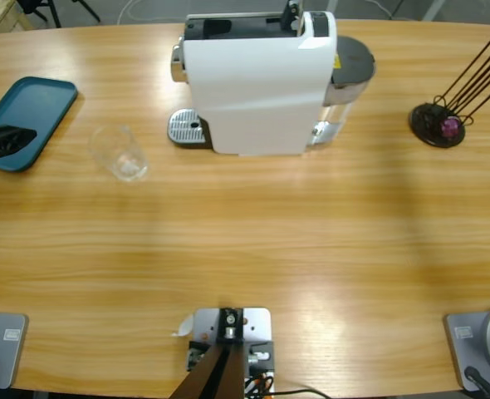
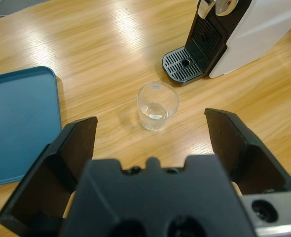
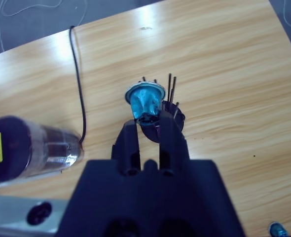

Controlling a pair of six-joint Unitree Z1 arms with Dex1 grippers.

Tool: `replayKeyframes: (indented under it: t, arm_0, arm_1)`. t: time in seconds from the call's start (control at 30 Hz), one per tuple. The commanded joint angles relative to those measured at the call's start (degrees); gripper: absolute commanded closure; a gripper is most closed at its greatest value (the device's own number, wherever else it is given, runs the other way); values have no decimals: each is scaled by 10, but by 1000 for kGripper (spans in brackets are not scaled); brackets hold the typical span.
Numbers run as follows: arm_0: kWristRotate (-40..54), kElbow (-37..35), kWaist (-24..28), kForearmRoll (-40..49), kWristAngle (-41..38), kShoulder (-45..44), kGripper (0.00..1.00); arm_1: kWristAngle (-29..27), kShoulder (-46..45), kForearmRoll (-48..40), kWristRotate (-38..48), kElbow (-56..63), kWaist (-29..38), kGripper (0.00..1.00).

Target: Pour coffee

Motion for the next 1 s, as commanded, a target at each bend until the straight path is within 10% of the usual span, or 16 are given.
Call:
replayKeyframes:
  t: [0.03, 0.33, 1.0]
  arm_0:
    - [-4, 19, 4, -7, -5, 12, 59]
    - [-3, 20, 4, -12, -10, 14, 59]
    - [-3, 24, 4, -14, -12, 10, 59]
  arm_1:
    - [-16, -26, 58, -111, 4, 182, 986]
    - [151, -39, 61, -385, -25, 412, 1000]
    - [225, 341, 69, -490, -388, 418, 1000]
